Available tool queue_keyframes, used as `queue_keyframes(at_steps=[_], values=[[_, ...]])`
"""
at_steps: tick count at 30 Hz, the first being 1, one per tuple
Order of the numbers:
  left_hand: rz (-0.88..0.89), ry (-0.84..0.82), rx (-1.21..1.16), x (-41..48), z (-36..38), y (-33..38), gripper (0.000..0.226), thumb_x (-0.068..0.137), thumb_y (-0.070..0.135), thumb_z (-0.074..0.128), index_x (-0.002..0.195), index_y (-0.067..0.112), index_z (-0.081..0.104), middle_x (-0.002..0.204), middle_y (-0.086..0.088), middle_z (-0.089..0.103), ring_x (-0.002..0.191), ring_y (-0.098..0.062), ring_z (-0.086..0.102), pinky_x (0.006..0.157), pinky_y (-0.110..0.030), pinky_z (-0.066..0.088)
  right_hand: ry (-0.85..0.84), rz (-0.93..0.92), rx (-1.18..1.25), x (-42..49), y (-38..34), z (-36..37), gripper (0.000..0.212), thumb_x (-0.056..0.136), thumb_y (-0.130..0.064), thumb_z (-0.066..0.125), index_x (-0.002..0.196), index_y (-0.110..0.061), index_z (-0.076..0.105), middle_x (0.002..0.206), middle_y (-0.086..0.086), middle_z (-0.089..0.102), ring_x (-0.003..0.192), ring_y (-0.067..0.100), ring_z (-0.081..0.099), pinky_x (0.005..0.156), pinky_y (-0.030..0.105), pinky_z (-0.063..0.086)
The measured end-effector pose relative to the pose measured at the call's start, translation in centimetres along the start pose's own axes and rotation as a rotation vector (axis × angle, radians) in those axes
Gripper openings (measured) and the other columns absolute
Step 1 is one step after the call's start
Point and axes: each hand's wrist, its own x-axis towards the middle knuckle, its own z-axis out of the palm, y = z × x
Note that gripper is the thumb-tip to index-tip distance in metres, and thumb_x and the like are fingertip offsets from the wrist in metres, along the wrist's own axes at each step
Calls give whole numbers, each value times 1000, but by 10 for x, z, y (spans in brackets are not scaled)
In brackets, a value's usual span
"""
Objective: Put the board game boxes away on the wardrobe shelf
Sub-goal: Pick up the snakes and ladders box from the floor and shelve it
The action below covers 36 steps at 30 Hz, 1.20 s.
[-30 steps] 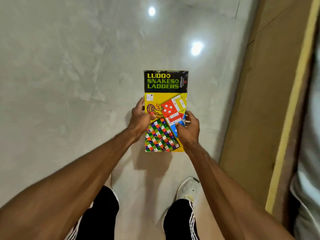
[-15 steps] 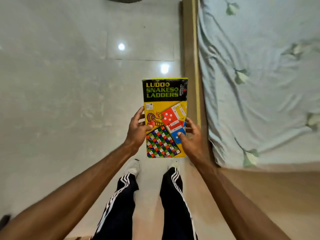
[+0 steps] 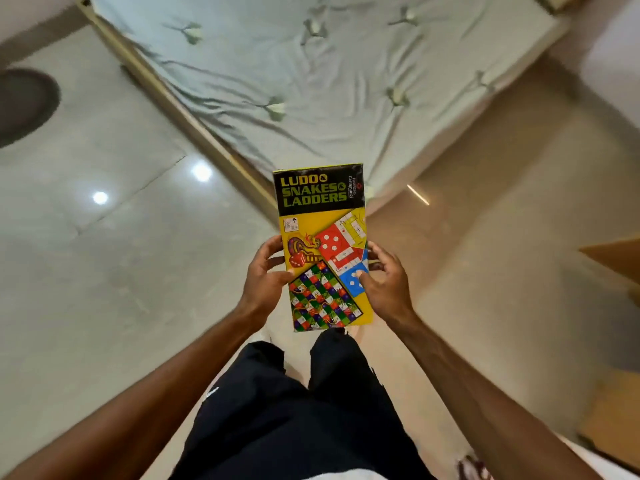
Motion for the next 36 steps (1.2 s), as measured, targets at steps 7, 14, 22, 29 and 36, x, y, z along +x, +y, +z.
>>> queue_keyframes(at_steps=[7, 14, 22, 29, 36], values=[[31, -367, 222, 14, 142, 31, 82, 78, -7, 57, 141, 42, 40, 130, 0, 54, 122, -20, 53, 86, -44, 54, 261, 111, 171, -15, 65, -117, 50, 90, -7, 63, 136, -19, 48, 123, 1, 52, 108, 12, 58, 60, 12, 54], [82, -575, 301, 30, 299, 73, 88, 72, -14, 53, 135, 47, 46, 120, 2, 64, 116, -21, 59, 86, -47, 55, 485, 125, 166, 8, 102, -244, 51, 90, -4, 61, 138, -17, 48, 123, 4, 54, 103, 12, 58, 59, 8, 51], [291, -678, 430, 90, 449, 132, 74, 73, 7, 70, 118, 64, 51, 107, 3, 64, 107, -22, 62, 77, -39, 57, 641, 103, 183, 88, 116, -364, 54, 87, -13, 69, 138, -18, 49, 114, -2, 58, 96, 10, 61, 57, 11, 53], [359, -731, 534, 195, 594, 188, 73, 78, 7, 77, 132, 45, 45, 115, -2, 60, 102, -14, 58, 68, -28, 52, 753, 146, 189, 199, 115, -478, 57, 86, -14, 71, 138, -20, 49, 115, -5, 57, 98, 11, 61, 55, 18, 57], [414, -832, 631, 278, 742, 252, 74, 79, 22, 78, 143, 34, 44, 116, 2, 59, 105, -16, 61, 77, -48, 60, 870, 194, 230, 295, 113, -587, 60, 87, -15, 69, 141, -24, 45, 116, -5, 55, 101, 12, 60, 57, 17, 57]])
